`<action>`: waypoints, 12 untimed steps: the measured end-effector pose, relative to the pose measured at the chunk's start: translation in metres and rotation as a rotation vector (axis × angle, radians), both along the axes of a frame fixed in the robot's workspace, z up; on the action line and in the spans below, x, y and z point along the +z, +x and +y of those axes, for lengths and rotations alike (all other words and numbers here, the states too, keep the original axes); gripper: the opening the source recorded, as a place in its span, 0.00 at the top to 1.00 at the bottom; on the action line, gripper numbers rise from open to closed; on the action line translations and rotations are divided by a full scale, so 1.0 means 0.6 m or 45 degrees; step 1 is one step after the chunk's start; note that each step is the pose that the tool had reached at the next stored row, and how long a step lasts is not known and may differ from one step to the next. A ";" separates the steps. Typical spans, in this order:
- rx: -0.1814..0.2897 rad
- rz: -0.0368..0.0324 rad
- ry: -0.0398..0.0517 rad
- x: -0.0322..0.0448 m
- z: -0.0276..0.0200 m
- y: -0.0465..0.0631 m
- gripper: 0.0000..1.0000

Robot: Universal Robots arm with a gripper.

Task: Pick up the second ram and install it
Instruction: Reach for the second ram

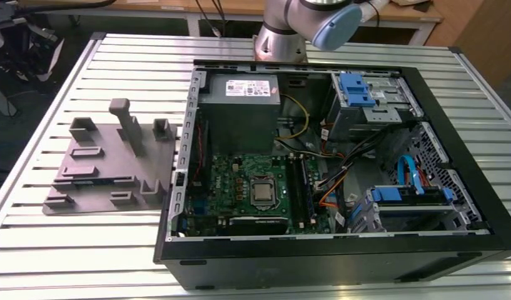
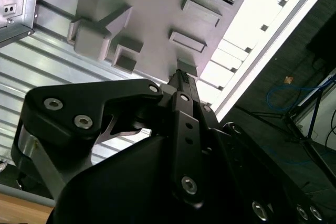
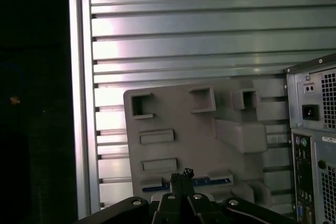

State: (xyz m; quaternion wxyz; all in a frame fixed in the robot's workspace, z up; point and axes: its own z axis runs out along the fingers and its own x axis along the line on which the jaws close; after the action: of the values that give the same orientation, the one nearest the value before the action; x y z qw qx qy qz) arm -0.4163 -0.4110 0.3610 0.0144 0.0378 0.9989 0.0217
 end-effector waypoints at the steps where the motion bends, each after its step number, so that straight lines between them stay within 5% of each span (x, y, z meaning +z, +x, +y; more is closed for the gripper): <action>1: 0.000 -0.0001 0.000 -0.003 -0.0026 0.000 0.90; 12: 0.000 -0.0002 0.000 -0.024 -0.0263 0.000 0.90</action>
State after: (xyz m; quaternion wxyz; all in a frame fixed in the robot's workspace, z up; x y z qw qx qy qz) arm -0.4163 -0.4267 0.3463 0.0145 0.0378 0.9989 0.0216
